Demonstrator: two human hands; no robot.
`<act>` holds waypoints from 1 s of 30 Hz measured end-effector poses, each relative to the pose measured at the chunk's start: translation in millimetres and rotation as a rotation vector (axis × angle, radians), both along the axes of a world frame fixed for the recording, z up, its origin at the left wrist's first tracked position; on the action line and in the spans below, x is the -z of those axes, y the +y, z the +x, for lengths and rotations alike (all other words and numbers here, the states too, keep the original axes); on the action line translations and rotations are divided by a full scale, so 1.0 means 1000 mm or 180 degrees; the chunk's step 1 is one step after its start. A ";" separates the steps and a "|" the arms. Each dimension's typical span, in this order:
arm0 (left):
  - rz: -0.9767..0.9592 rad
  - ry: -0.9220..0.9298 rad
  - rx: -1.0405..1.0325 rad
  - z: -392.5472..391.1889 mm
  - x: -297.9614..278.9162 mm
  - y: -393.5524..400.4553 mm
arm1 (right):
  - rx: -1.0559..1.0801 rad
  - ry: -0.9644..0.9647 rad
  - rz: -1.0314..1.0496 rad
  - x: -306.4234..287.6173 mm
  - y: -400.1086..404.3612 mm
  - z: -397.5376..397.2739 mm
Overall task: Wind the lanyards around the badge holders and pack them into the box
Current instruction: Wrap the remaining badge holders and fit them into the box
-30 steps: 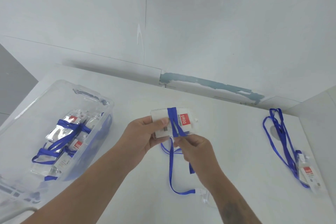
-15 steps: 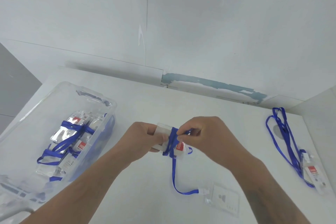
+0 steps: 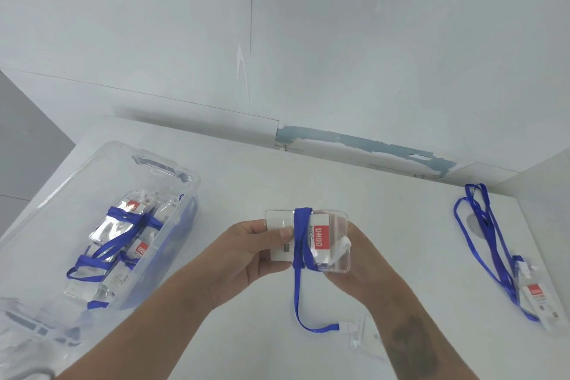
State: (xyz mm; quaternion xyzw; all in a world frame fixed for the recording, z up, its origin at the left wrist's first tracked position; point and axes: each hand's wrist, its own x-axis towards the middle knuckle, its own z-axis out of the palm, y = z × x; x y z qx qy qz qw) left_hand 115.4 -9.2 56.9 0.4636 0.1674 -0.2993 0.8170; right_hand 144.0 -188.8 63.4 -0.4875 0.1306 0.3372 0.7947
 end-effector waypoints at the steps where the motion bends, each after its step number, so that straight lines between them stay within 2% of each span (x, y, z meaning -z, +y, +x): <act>1: 0.0018 0.0065 -0.0151 -0.001 -0.001 -0.003 | 0.0118 0.0035 0.0175 0.005 0.000 -0.002; 4: 0.0223 0.0110 -0.0475 -0.001 -0.003 -0.010 | 0.0443 0.0059 0.0220 0.009 -0.001 -0.002; 6: 0.0429 0.0114 -0.0666 -0.002 -0.001 -0.011 | 0.0411 0.0005 0.0117 0.009 -0.004 0.001; 9: 0.0690 0.0126 -0.0845 -0.003 0.001 -0.013 | -0.0155 -0.0657 -0.0769 0.010 -0.008 0.003; 12: 0.0776 0.0168 -0.0831 -0.002 0.001 -0.017 | -0.0422 -0.1365 -0.1681 0.002 -0.007 0.009; 14: 0.0904 0.0132 -0.0717 -0.001 0.000 -0.016 | -0.0504 -0.1443 -0.1794 -0.001 -0.011 0.013; 18: 0.1284 -0.0327 -0.0469 0.006 -0.004 -0.010 | -0.0838 -0.1600 -0.1935 -0.011 -0.017 0.018; 23: 0.2183 -0.0944 0.0038 0.016 -0.015 -0.012 | -0.1269 -0.1781 -0.2214 -0.016 -0.024 0.022; 26: 0.2488 -0.1052 0.0267 0.018 -0.018 -0.013 | -0.1429 -0.1863 -0.2332 -0.019 -0.026 0.022; 30: 0.2649 -0.1062 0.0261 0.018 -0.020 -0.014 | -0.1482 -0.2051 -0.2461 -0.019 -0.026 0.021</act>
